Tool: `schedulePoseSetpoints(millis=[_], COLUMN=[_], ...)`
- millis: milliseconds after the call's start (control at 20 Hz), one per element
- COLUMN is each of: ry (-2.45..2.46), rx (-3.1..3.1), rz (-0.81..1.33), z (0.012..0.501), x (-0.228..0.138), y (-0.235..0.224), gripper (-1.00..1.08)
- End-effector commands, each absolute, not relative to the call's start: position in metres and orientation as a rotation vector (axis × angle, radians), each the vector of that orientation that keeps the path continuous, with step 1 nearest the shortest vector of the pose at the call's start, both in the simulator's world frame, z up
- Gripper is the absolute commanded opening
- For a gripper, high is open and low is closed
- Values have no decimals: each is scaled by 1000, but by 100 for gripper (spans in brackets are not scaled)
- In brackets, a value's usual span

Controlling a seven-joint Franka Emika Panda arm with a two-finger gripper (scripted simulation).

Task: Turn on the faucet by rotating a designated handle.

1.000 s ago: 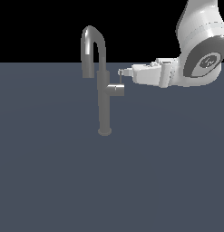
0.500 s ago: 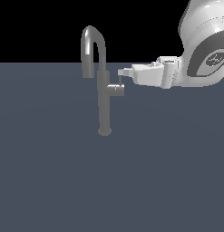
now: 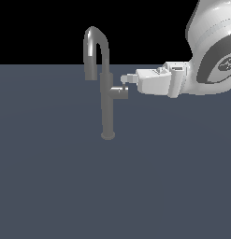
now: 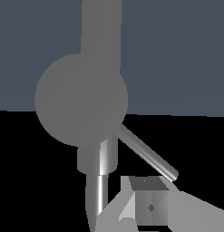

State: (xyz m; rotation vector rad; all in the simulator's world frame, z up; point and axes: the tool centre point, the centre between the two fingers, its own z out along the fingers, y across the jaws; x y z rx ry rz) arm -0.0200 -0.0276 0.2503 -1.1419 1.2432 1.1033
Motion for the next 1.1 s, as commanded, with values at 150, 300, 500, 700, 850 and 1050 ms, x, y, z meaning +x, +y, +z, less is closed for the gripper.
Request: schedulePoseSetpoints(millis=[150, 300, 500, 700, 850, 1050], ry=[1251, 1254, 1240, 1252, 1226, 1238], rx=[-1135, -1133, -1142, -1134, -1149, -1142], rz=[1119, 1124, 1108, 1122, 1101, 1111], z=[225, 214, 213, 186, 203, 182], x=[-38, -45, -39, -45, -37, -34], y=[-26, -25, -26, -25, -26, -26], gripper=[-100, -100, -100, -100, -100, -100])
